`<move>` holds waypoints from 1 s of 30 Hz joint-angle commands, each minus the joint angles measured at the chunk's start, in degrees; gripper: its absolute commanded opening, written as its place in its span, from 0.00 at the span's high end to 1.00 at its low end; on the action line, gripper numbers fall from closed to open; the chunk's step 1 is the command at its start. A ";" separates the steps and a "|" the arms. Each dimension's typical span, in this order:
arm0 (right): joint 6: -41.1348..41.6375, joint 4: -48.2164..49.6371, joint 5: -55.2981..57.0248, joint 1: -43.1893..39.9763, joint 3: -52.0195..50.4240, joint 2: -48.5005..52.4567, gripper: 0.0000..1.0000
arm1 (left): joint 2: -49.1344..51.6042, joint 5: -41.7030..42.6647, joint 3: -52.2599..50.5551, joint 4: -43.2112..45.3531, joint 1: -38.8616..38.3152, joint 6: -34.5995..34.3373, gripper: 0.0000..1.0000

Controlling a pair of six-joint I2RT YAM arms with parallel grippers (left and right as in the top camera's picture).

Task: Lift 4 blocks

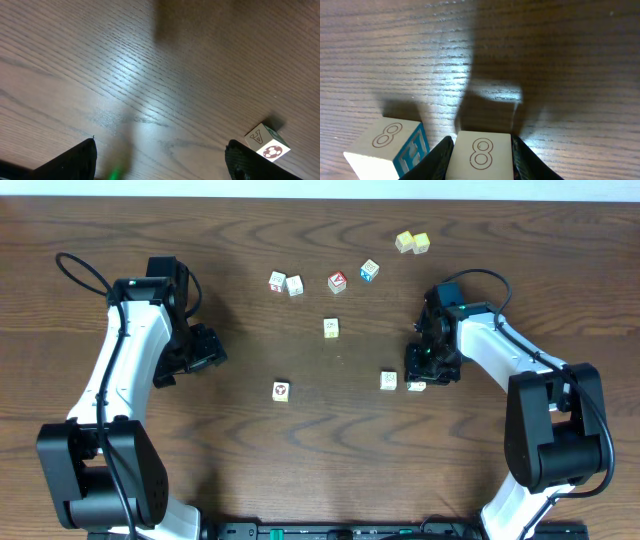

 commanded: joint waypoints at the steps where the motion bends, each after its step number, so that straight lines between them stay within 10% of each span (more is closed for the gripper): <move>1: -0.63 0.61 -0.66 0.61 -0.28 -0.07 0.66 | -0.20 -0.66 -0.39 -0.15 -0.02 -0.50 0.18; 30: -2.60 1.40 -1.53 2.45 -0.28 -0.07 0.64 | -0.20 -0.66 -0.39 -0.17 -0.02 -0.50 0.18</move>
